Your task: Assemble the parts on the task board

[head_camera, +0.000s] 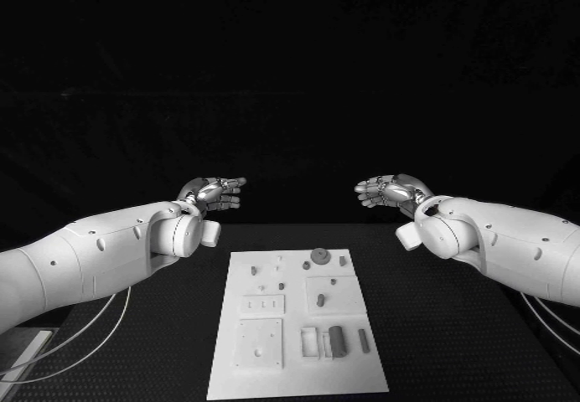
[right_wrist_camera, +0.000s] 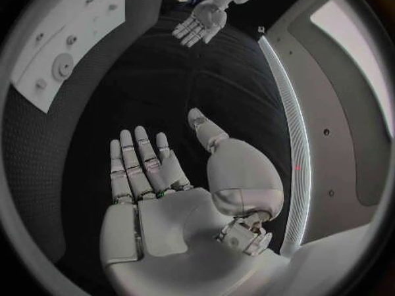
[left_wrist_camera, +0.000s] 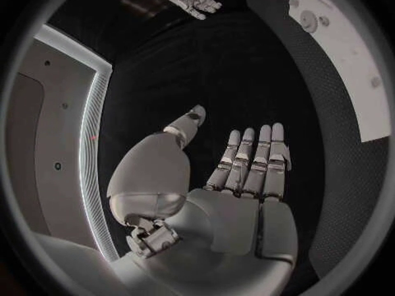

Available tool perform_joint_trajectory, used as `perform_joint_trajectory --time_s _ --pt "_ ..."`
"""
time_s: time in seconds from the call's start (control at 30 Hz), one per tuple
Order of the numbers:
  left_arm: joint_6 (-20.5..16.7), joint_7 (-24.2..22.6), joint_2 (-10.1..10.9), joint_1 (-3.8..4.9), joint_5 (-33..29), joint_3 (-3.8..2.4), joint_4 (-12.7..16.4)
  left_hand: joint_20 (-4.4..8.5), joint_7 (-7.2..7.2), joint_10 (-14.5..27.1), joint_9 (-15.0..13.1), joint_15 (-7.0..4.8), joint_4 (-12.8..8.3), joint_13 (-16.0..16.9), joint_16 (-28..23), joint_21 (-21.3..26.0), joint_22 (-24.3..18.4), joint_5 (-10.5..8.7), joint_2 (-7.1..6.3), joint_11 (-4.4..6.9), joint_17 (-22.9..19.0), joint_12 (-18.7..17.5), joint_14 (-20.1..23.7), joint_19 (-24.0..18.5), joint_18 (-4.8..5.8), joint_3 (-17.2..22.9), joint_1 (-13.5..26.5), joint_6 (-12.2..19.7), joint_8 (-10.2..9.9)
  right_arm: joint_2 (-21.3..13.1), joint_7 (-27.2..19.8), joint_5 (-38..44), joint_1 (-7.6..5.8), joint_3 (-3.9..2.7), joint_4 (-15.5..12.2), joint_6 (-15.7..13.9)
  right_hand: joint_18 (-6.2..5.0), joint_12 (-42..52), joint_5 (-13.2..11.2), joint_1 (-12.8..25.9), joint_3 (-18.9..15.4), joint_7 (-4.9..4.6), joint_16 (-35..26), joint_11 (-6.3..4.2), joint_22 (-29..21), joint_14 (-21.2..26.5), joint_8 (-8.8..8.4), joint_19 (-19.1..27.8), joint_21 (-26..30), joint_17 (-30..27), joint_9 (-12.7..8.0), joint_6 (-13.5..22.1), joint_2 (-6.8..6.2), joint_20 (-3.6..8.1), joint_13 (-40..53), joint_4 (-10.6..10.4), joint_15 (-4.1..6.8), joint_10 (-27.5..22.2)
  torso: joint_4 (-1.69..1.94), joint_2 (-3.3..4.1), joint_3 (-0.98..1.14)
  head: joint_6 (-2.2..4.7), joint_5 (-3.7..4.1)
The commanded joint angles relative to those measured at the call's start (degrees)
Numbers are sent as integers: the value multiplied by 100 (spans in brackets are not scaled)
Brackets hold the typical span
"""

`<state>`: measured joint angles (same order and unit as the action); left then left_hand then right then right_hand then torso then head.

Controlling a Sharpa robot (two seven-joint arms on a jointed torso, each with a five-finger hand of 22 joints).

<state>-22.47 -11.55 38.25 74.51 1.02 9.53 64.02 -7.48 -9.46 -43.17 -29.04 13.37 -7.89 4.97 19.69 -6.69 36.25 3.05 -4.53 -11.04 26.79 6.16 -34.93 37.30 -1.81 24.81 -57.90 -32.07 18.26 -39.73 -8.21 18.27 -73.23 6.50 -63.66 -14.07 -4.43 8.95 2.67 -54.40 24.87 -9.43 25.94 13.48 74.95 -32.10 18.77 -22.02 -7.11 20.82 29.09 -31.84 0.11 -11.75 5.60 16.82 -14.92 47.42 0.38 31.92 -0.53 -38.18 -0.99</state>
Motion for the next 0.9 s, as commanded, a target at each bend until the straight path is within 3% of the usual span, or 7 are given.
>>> perform_joint_trajectory --time_s 0.03,0.17,0.33,0.53,0.67,0.8,0.9 --pt "531 -102 56 13 349 8 112 77 -292 -464 -6 -104 -145 77 200 -163 70 112 114 -149 70 196 -456 336 -207 77 -112 -221 81 89 15 1952 9 -4 201 65 -197 118 24 -214 60 -472 133 -102 22 -319 106 -318 -61 55 25 -239 -39 37 48 5 115 308 -7 3 -17 16 -20" --pt "792 -226 160 13 349 17 262 111 -286 -704 37 -147 -313 78 197 -185 75 163 202 -120 58 261 -605 450 -210 138 -168 -319 67 160 -39 2541 15 -5 307 -103 -380 312 15 -533 84 -372 341 -307 -81 -854 284 -829 -128 165 86 -665 -125 64 163 -4 323 830 -8 13 -9 26 -23" --pt "810 -149 376 15 496 17 618 217 -368 -1018 82 -292 -655 59 307 -288 110 181 264 -34 114 311 -1013 768 -233 286 -344 -649 122 271 -66 3419 13 -7 355 -364 -577 448 24 -1000 208 -232 537 -496 -188 -1399 410 -1390 -208 294 151 -1008 -181 99 275 4 559 1275 52 86 9 101 14" --pt "976 -146 570 15 571 13 1012 262 -353 -1137 137 -311 -868 21 265 -262 91 97 177 -4 126 287 -1079 829 -187 367 -536 -763 101 473 -121 4387 13 -9 499 -147 -807 580 21 -1356 571 -82 807 -691 -303 -2120 546 -2178 -353 529 275 -1387 -292 108 444 3 895 1773 103 176 17 90 32" --pt "1057 -223 589 62 568 -16 1141 265 -350 -1150 149 -310 -868 12 253 -253 85 67 153 -4 128 278 -1083 832 -176 359 -549 -774 93 627 -114 4963 13 -11 696 -164 -941 792 18 -1327 573 36 1079 -896 -309 -2509 646 -2628 -485 762 379 -1641 -306 134 672 -4 1106 2190 213 261 -10 95 129" --pt "1067 -211 664 151 568 -17 1279 269 -348 -1158 158 -312 -865 5 246 -250 83 54 147 -4 130 269 -1091 841 -170 346 -541 -776 84 781 -86 5329 16 -11 859 -102 -1046 933 17 -1326 540 66 1359 -995 -289 -2704 593 -2967 -574 1059 438 -1717 -351 157 1013 -4 1256 2320 328 368 -33 92 170" --pt "1052 -185 772 244 567 -16 1403 271 -354 -1159 162 -312 -864 1 243 -248 82 52 144 -5 130 264 -1093 844 -168 340 -537 -777 80 812 199 5619 16 -15 838 514 -1057 1024 25 -1350 486 51 1731 -1018 -173 -2918 483 -3309 -748 1379 457 -1697 -369 259 1355 -3 1400 2276 410 450 -36 100 201"
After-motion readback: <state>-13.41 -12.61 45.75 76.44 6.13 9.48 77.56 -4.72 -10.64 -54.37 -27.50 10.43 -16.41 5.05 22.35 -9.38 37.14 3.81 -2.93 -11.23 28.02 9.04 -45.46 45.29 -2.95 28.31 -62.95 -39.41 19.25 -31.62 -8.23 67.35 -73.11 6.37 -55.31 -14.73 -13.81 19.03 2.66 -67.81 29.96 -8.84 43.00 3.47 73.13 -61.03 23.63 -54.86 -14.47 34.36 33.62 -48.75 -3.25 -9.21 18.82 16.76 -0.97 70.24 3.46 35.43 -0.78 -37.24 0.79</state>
